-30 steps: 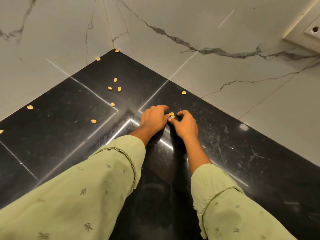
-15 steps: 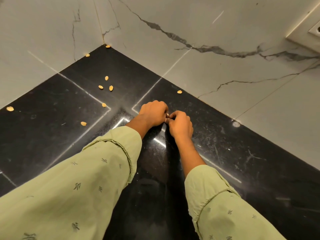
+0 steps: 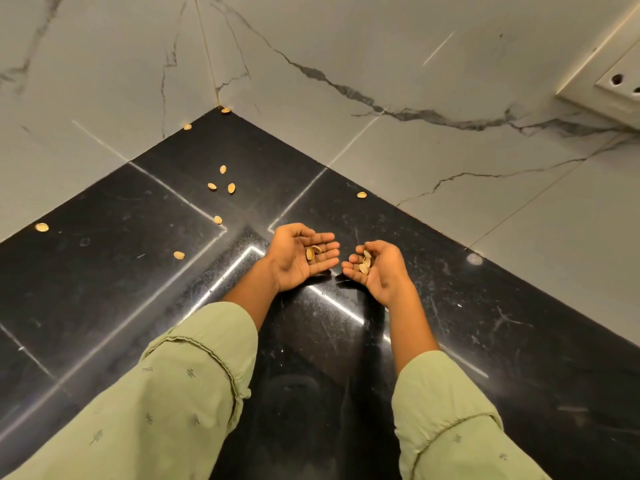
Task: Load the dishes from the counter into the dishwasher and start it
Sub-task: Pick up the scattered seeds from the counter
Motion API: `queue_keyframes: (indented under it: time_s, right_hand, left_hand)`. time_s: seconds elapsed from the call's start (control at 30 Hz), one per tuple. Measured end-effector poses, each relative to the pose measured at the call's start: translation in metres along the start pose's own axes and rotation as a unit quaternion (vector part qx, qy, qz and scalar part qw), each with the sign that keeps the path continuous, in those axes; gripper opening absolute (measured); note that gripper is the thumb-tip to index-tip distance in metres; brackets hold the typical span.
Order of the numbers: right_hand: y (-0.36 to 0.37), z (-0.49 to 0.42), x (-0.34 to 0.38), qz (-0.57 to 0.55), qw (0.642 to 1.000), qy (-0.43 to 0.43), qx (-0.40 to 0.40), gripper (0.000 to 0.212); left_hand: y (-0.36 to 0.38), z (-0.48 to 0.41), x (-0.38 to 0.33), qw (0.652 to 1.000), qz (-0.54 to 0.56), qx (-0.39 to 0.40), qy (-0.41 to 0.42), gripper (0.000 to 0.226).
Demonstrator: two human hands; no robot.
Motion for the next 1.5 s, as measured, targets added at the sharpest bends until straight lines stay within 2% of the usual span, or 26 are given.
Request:
queue_keyframes:
  time_s: [0.1,0.2,0.27,0.33,0.43,0.5,0.6,0.7,0.83,0.9,0.93,0.97,1.03,1.1,1.23,1.33,1.4,1.5]
  right_hand:
    - [-0.005,-0.004,0.000,-0.021,0.999,-0.033,-0.029,0.039]
    - [-0.007,-0.018,0.005,0.106,0.982,-0.099,-0.122,0.041]
    - [-0.006,-0.028,0.018,0.261,0.934,-0.165,-0.178,0.033]
    - [0.000,-0.040,0.034,0.379,0.886,-0.196,-0.182,0.022]
    - [0.006,-0.061,0.055,0.490,0.835,-0.175,-0.178,0.039]
    - [0.010,-0.075,0.069,0.540,0.801,-0.171,-0.192,0.044]
    - [0.010,-0.092,0.084,0.588,0.761,-0.169,-0.217,0.035]
    - [0.009,-0.102,0.086,0.604,0.744,-0.162,-0.236,0.027]
    - [0.008,-0.098,0.079,0.602,0.751,-0.149,-0.227,0.018]
    - [0.011,-0.090,0.066,0.591,0.773,-0.122,-0.195,0.021]
    - [0.014,-0.084,0.058,0.561,0.802,-0.114,-0.168,0.023]
    - [0.021,-0.076,0.045,0.501,0.849,-0.105,-0.133,0.024]
    - [0.036,-0.054,0.012,0.322,0.943,-0.065,-0.054,0.022]
    - [0.050,-0.033,-0.018,0.203,0.979,-0.025,-0.002,0.022]
    - [0.086,0.002,-0.059,0.117,0.988,0.040,0.090,0.026]
    - [0.106,0.015,-0.077,0.123,0.980,0.065,0.139,0.056]
    - [0.118,0.018,-0.087,0.132,0.978,0.064,0.150,0.066]
    - [0.136,0.019,-0.098,0.181,0.973,0.029,0.138,0.048]
  left_hand:
    - [0.004,-0.004,-0.002,0.998,0.053,0.005,0.020,0.044]
    - [0.003,-0.013,-0.002,0.997,0.041,-0.045,0.037,0.041]
    - [0.000,-0.019,-0.002,0.996,0.012,-0.084,0.042,0.038]
    - [-0.003,-0.024,-0.004,0.994,0.002,-0.102,0.046,0.039]
    - [-0.006,-0.028,-0.006,0.993,0.008,-0.108,0.047,0.043]
    - [-0.008,-0.031,-0.004,0.994,0.013,-0.101,0.048,0.045]
    - [-0.010,-0.034,-0.004,0.994,0.017,-0.092,0.050,0.047]
    - [-0.011,-0.035,-0.005,0.994,0.007,-0.094,0.050,0.047]
    - [-0.007,-0.031,-0.001,0.993,0.006,-0.105,0.053,0.046]
    - [-0.004,-0.022,0.003,0.992,0.004,-0.115,0.053,0.045]
    - [-0.003,-0.018,0.007,0.991,0.010,-0.120,0.054,0.045]
    - [-0.005,-0.010,0.010,0.990,0.021,-0.128,0.061,0.045]
    - [-0.008,0.009,0.017,0.986,0.049,-0.140,0.077,0.045]
    - [-0.013,0.027,0.024,0.983,0.074,-0.145,0.091,0.044]
    - [-0.034,0.070,0.042,0.972,0.138,-0.139,0.128,0.046]
    - [-0.058,0.103,0.058,0.963,0.189,-0.118,0.151,0.055]
    - [-0.076,0.128,0.065,0.957,0.208,-0.113,0.165,0.059]
    - [-0.100,0.162,0.065,0.947,0.222,-0.147,0.181,0.053]
Point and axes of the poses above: each hand's wrist, its own z-axis away from the middle knuckle, its own y-axis out of the palm, x = y × z, the point moved 4 cm from there along -z, towards the middle knuckle, and after that the axes turned 10 degrees about x, right-handed, at the moved point
